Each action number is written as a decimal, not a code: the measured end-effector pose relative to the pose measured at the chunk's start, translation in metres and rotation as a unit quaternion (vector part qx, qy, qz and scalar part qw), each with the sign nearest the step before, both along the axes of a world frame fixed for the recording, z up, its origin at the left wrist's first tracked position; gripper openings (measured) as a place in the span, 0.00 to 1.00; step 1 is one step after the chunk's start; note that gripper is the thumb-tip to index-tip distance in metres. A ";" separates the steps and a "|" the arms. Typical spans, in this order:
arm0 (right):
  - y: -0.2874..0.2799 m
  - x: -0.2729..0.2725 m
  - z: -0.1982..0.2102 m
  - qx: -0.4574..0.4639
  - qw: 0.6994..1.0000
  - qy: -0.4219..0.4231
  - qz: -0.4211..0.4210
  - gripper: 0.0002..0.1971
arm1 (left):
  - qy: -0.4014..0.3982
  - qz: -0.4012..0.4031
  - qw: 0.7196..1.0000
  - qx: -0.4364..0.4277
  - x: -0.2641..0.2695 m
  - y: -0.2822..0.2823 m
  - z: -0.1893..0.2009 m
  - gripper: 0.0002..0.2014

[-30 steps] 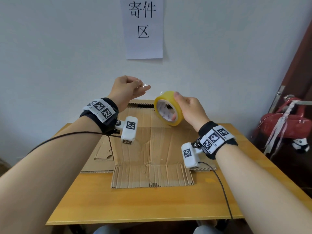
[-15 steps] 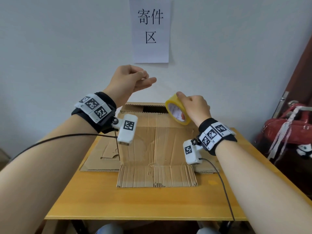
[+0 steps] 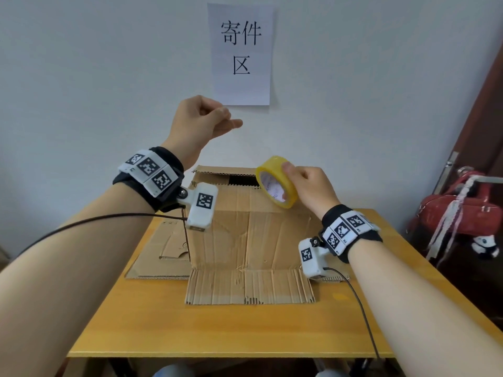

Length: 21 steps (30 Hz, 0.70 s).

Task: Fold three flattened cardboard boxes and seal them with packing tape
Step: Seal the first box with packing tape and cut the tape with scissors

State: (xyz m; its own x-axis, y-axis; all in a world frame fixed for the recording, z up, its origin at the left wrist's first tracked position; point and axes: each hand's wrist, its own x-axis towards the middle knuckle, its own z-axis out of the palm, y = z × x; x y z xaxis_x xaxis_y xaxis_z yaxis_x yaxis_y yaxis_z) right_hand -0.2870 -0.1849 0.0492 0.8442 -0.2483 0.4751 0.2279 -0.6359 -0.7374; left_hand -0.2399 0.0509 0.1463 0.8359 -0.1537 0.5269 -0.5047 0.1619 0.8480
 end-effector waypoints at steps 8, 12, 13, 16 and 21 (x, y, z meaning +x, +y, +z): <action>0.009 0.002 0.025 -0.066 0.985 0.021 -0.155 0.32 | -0.040 -0.032 0.998 0.037 -0.026 -0.008 0.013 0.02; 0.001 -0.001 0.020 -0.073 0.982 0.046 -0.168 0.33 | -0.025 -0.049 0.998 0.035 -0.032 -0.002 0.023 0.03; 0.001 -0.002 0.019 -0.071 0.984 0.044 -0.160 0.33 | -0.020 -0.042 0.998 0.033 -0.030 0.001 0.024 0.02; -0.001 -0.006 0.015 -0.069 0.989 0.031 -0.127 0.31 | -0.002 0.005 1.000 0.014 -0.019 0.007 0.021 0.03; -0.005 -0.012 0.002 -0.121 0.989 0.059 -0.055 0.33 | -0.018 0.080 0.996 0.041 -0.009 0.009 0.018 0.05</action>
